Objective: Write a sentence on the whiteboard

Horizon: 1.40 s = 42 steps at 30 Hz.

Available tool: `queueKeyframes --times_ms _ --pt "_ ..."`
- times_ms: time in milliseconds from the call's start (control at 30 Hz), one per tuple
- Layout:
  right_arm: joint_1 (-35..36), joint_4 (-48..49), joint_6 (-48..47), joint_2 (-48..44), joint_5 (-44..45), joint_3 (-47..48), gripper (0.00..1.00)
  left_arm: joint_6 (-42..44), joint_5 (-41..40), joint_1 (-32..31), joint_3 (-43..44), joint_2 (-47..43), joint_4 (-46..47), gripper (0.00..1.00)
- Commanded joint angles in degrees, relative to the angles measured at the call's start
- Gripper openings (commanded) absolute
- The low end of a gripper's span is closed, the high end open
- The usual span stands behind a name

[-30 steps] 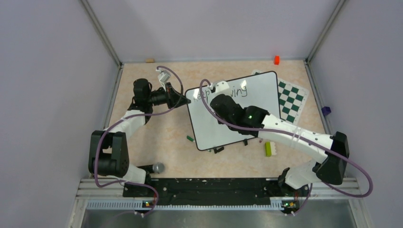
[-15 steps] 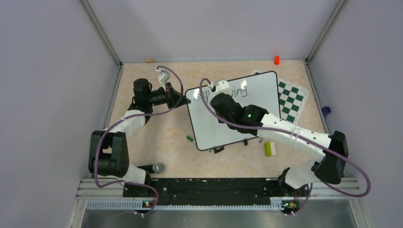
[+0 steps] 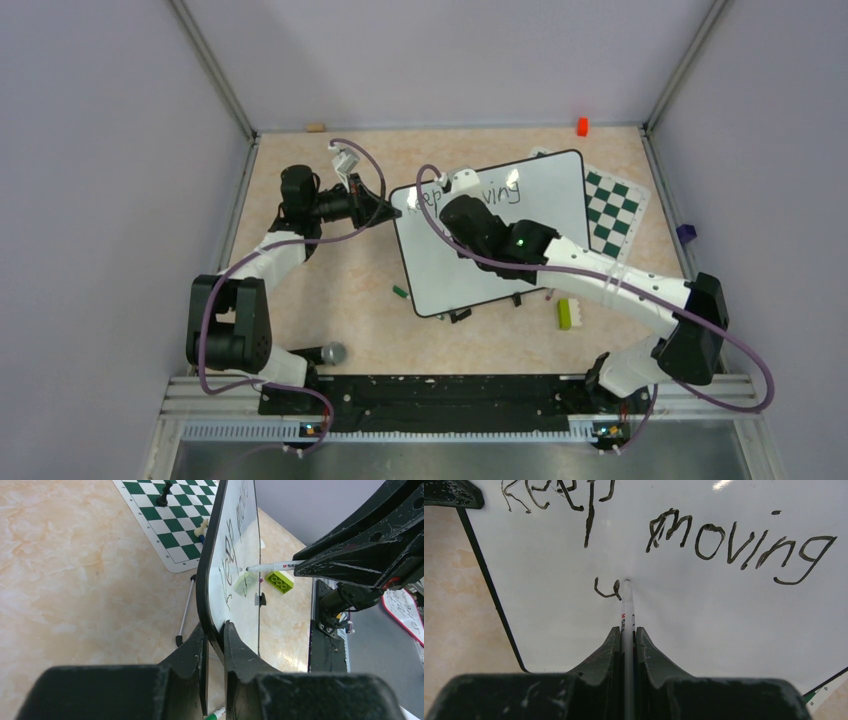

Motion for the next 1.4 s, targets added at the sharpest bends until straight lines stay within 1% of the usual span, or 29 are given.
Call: queueKeyframes --times_ms 0,433,500,1367 --pt "-0.7 2.0 -0.5 0.8 0.4 0.9 0.00 9.4 5.9 -2.8 -2.6 0.7 -6.4 0.12" --pt "-0.7 1.4 0.8 -1.0 -1.9 -3.2 0.00 9.7 5.8 -2.8 -2.5 0.7 -6.7 0.12" --pt "-0.7 1.1 1.0 -1.1 -2.1 -3.5 0.00 10.4 5.6 -2.8 -2.2 0.7 -7.9 0.12" --pt "-0.7 -1.8 1.2 -1.6 -7.2 -5.2 0.00 11.5 5.8 -2.8 -1.8 1.2 -9.1 0.12"
